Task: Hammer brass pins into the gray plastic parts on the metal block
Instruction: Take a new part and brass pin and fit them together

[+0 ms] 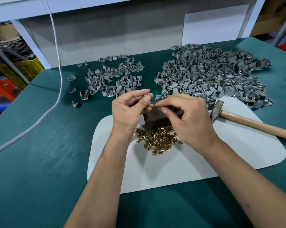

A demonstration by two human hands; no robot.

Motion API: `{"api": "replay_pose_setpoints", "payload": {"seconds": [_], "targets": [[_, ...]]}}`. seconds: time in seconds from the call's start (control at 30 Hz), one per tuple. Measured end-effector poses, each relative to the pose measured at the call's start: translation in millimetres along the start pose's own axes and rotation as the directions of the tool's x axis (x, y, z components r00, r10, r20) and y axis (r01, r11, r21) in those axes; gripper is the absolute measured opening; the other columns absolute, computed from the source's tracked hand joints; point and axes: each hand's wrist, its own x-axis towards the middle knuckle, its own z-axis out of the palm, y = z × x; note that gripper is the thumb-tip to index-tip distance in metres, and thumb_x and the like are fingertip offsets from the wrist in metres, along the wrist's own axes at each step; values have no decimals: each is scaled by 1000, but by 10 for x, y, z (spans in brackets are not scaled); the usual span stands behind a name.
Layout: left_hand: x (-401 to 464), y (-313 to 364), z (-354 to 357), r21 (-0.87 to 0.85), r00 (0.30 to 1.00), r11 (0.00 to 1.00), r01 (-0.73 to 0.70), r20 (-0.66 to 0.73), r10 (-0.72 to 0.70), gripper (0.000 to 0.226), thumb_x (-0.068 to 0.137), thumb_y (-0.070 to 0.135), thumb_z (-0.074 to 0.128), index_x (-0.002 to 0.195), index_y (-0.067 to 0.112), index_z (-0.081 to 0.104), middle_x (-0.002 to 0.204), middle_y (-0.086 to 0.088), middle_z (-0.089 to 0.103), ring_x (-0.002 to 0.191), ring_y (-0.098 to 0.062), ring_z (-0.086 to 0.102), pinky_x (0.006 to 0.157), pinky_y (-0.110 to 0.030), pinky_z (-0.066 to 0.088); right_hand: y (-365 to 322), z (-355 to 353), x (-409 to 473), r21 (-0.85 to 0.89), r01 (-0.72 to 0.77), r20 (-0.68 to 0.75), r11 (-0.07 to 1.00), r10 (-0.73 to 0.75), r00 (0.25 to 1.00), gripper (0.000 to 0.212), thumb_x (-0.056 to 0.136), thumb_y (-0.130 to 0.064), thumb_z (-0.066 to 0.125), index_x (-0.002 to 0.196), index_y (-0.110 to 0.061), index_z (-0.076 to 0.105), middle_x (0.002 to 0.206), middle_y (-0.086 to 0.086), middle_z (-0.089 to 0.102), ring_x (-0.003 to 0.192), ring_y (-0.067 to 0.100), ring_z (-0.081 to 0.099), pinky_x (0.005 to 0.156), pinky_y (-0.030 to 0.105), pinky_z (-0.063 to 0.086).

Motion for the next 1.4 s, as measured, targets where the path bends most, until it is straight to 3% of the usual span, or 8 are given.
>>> {"api": "replay_pose_setpoints", "payload": {"seconds": [0.2,0.33,0.47,0.6,0.8,1.0,1.13,1.4], "targets": [[-18,36,61,-49,986,998,32,163,-24,34,96,-16,53,110,8,74,85,-1,78,82,-12,73,78,-26,62,13,-42,20,26,-57,-66,998,59,996,26,87,-3,76,108,-16,70,90,-9,75,89,4,71,80,25,58],[-32,58,63,-43,984,998,46,172,-38,30,93,-16,58,107,4,75,96,-13,79,91,-25,76,78,-28,63,44,-80,30,-32,-13,-57,999,11,998,29,86,-2,75,107,-16,62,86,-8,72,86,1,70,77,18,54],[-58,54,77,-31,976,998,60,210,-52,31,91,-19,59,104,3,75,85,-8,78,85,-23,75,79,-33,64,51,-94,37,-48,-5,-50,999,2,999,28,86,-2,75,106,-15,60,88,-6,73,89,4,71,79,26,57],[-68,56,80,-21,972,998,59,228,-53,27,90,-17,61,100,4,76,93,-14,79,87,-26,76,77,-31,63,65,-118,38,-82,25,-27,996,-27,999,30,85,-1,76,107,-15,60,87,-6,72,86,9,71,78,31,57],[-83,51,116,57,974,998,10,225,-23,25,88,-14,68,96,7,77,91,-11,79,85,-21,74,76,-30,64,75,-85,30,-204,79,37,976,-73,997,35,85,-3,76,107,-19,54,85,-7,70,76,11,65,70,34,55],[-87,56,133,52,972,998,34,232,-45,31,90,-18,62,101,7,76,86,-5,78,78,-20,75,78,-29,63,129,-76,32,-132,-3,16,991,5,1000,39,82,-1,77,107,-21,53,82,-10,73,74,3,62,72,7,45],[-87,77,114,-16,964,997,79,254,-72,31,88,-20,63,106,2,75,88,-10,77,82,-20,75,81,-34,64,108,-91,40,-86,-32,-11,996,31,999,39,81,0,77,106,-20,55,79,-13,71,76,3,66,74,8,47],[-75,99,69,-80,954,983,167,267,-141,30,78,-16,72,105,-5,74,89,-18,76,79,-27,75,76,-30,64,58,-118,47,-23,-42,-13,999,42,999,38,81,2,78,104,-19,55,78,-14,70,77,4,69,70,10,50]]}}
